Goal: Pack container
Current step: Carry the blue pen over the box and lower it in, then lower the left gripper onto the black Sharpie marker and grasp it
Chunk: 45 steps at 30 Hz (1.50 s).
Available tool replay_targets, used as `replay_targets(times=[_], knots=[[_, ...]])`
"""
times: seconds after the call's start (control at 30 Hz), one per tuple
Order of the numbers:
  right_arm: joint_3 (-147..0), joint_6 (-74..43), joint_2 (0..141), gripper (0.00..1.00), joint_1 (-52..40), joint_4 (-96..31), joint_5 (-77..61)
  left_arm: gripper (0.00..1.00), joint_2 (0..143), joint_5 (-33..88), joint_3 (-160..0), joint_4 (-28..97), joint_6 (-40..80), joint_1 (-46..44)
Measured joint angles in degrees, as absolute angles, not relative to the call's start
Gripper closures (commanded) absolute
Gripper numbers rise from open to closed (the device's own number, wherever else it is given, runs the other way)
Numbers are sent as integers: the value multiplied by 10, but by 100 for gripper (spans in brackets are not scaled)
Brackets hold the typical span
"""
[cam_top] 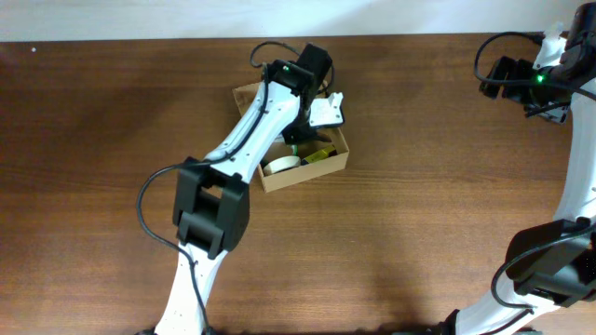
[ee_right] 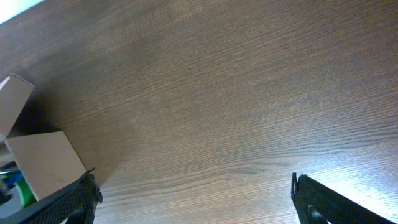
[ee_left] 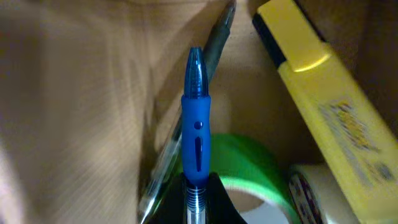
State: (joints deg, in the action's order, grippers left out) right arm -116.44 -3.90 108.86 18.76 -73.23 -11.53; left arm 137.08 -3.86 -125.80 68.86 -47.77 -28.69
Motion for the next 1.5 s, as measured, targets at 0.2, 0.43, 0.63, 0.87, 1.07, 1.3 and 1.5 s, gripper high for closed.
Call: replay_targets(times=[0.2,0.43,0.63,0.87,1.07,1.3,1.5], knots=[[-1164,-39,1089,1,188,-732,-115,61,1378,-41,-1258,682,-444,-282],[-1164,-39,1089,1,188,-732,-115,39,1334,-45,-1257,684,-406,-274],[-1164,-39,1089,1,188,-732,-116,41,1182,-45,-1257,691,-366,-258],[-1164,-39,1089,1,188,-732,-115,44,963,-54,-1193,627,-296,-154],[-1164,-39,1089,1,188,-732,-115,45,820,-43,-939,511,-202,-3],[-1164,-39,1089,1,188,-732,-115,48,815,-20,-732,490,-125,36],[-1164,-39,1089,1,188,-732,-116,59,863,-3,-712,496,-86,36]])
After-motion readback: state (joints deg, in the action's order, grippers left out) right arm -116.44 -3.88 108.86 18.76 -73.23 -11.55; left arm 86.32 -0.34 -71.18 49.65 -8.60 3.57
